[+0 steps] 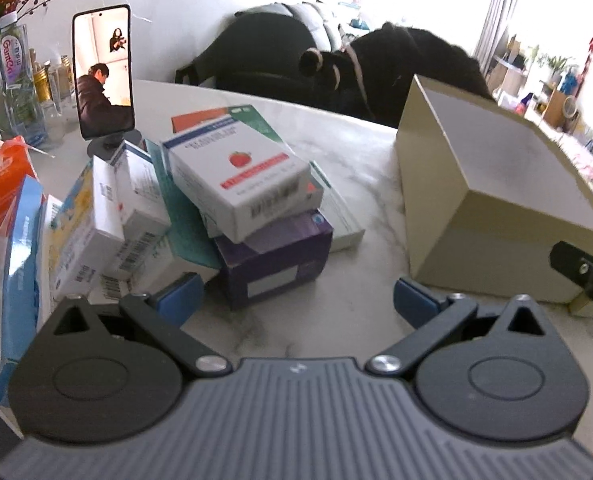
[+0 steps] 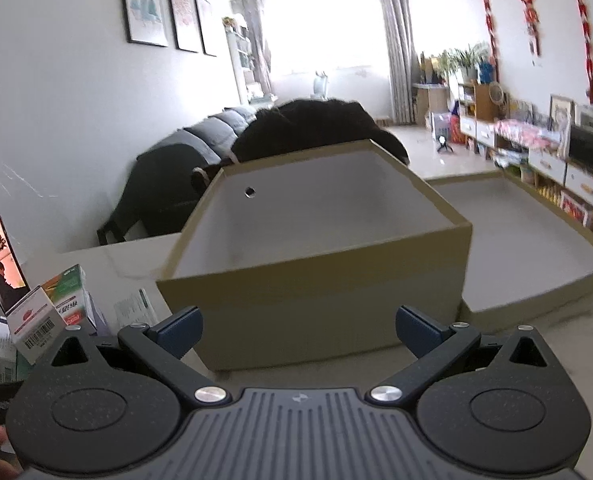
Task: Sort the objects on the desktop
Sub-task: 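Move the left tool over the pile of medicine boxes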
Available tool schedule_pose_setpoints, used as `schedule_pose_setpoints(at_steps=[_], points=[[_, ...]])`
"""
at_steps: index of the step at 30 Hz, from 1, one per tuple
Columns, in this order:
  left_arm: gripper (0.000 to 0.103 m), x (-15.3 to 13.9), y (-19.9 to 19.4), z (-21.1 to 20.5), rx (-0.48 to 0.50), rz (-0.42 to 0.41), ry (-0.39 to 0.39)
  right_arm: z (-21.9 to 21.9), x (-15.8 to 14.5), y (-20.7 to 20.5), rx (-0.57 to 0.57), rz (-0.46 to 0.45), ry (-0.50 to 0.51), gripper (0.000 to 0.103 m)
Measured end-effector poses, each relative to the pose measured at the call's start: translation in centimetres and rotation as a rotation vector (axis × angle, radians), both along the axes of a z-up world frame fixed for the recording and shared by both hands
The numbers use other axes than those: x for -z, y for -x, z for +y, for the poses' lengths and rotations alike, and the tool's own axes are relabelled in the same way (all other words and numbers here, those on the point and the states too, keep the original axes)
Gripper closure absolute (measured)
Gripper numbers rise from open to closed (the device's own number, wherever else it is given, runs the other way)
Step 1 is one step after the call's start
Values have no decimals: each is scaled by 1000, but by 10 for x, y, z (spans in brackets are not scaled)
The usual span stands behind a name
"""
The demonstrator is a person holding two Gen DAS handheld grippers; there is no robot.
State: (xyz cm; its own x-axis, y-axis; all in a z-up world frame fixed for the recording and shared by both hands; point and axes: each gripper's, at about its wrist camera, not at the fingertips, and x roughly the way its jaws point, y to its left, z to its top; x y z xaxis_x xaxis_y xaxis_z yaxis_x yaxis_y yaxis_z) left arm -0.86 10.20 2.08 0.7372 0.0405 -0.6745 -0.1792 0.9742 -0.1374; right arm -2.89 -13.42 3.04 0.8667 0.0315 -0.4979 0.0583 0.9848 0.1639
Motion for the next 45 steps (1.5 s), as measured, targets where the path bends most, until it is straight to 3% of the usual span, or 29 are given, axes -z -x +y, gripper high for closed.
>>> schedule_pose_setpoints(at_steps=[6,15,24,29,34,39,45], points=[[0,-6,12,23,-26,-66,35,13,0,-3,-74,-26,2,0],[0,-6,37,62,-94,-95,-105,29,-7,-7,-193,-32,-46,0],[0,6,76,88,-86,-110,-194,60,-27,-2,-285,-160,109,0],[0,5,97,92,-43,-158,-304,65,-26,-3,-267,-147,57,0],[0,15,102,103,25,-120,-350,66,-10,4,-244,-123,79,0],[0,25,97,114,3,-48,-339,70,-3,7,-244,-114,123,0],[0,50,91,106,6,-4,-504,70,0,7,-262,-100,94,0]])
